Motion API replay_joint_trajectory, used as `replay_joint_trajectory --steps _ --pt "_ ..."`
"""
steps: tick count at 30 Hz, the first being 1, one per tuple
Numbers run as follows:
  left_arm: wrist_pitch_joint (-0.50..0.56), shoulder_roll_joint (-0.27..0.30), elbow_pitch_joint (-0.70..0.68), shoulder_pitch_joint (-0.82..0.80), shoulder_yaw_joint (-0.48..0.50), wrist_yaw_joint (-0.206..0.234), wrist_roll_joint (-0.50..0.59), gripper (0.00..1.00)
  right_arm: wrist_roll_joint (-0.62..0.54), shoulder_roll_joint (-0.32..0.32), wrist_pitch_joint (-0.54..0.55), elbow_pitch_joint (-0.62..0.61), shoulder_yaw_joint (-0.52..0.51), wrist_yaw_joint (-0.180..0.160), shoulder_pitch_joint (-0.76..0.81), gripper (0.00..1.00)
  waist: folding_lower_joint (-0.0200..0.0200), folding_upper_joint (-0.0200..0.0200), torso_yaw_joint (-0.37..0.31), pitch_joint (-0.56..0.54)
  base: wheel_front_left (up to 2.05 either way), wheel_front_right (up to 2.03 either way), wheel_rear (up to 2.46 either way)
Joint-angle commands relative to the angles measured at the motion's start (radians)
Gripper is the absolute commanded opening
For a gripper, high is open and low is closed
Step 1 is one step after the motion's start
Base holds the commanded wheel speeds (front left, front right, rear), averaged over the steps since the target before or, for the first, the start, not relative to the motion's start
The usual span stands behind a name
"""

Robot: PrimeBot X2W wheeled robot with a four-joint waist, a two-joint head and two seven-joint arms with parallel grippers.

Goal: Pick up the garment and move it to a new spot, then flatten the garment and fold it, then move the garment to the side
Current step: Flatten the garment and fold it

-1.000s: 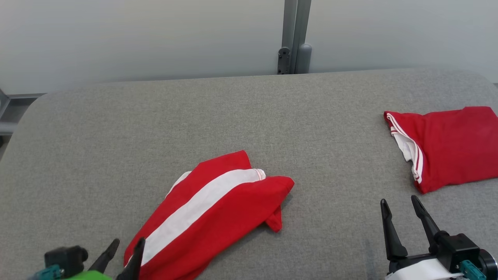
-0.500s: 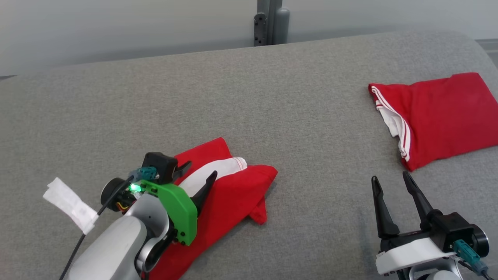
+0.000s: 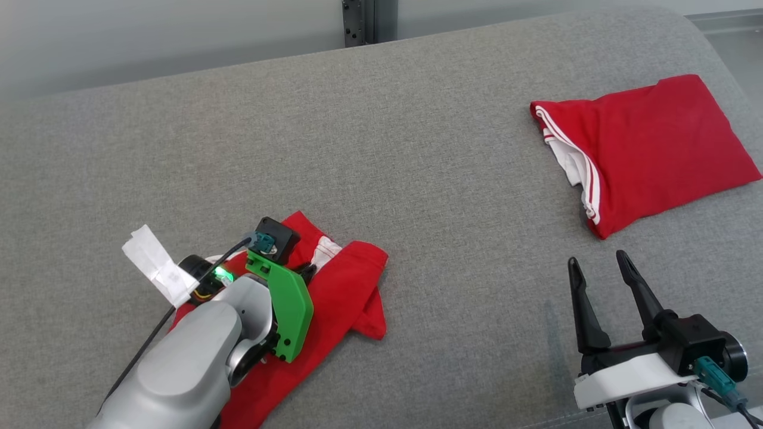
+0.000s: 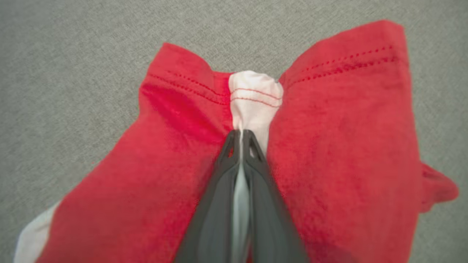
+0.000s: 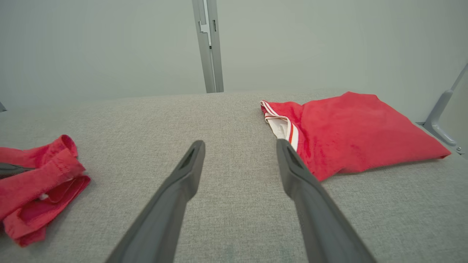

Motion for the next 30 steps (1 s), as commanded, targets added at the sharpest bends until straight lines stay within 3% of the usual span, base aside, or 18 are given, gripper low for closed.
replay_joint_trajectory --steps 1,6,9,13,17,24,30 --pt "-0.003 0.001 0.013 -0.016 -0.009 -0.003 -0.016 0.00 0.006 -0.002 -0.003 -0.001 -0.002 -0.001 -0.008 1.00 0.0000 0.0000 -0.001 -0.001 0.00 0.00 0.00" --pt "-0.095 -0.005 0.020 -0.037 0.009 -0.003 -0.024 0.00 0.003 -0.002 -0.003 -0.002 -0.012 -0.001 0.010 1.00 0.0000 0.0000 0.006 -0.008 0.00 0.00 0.00" --pt "-0.180 -0.006 0.009 -0.056 0.046 0.039 -0.015 0.00 0.002 -0.002 -0.003 0.000 -0.016 -0.001 0.015 1.00 0.0000 0.0000 0.014 -0.016 0.00 0.00 0.00" --pt "-0.297 -0.018 -0.024 -0.093 0.105 0.136 0.011 0.00 -0.004 -0.002 -0.003 0.001 -0.019 -0.001 0.021 1.00 0.0000 0.0000 0.023 -0.030 0.00 0.00 0.00" --pt "-0.348 -0.038 -0.068 -0.114 0.102 0.190 0.044 0.00 -0.005 -0.002 -0.003 0.002 -0.015 -0.001 0.018 1.00 0.0000 0.0000 0.022 -0.036 0.00 0.00 0.00" --pt "-0.325 -0.139 -0.146 -0.066 -0.003 0.185 0.079 0.00 0.001 -0.002 -0.003 -0.003 -0.009 -0.001 -0.001 1.00 0.0000 0.0000 -0.007 -0.020 0.00 0.00 0.00" --pt "-0.343 -0.225 -0.081 -0.016 -0.129 0.191 0.130 0.00 0.023 -0.002 -0.003 -0.001 -0.002 -0.001 -0.027 1.00 0.0000 0.0000 -0.066 0.025 0.00 0.00 0.00"
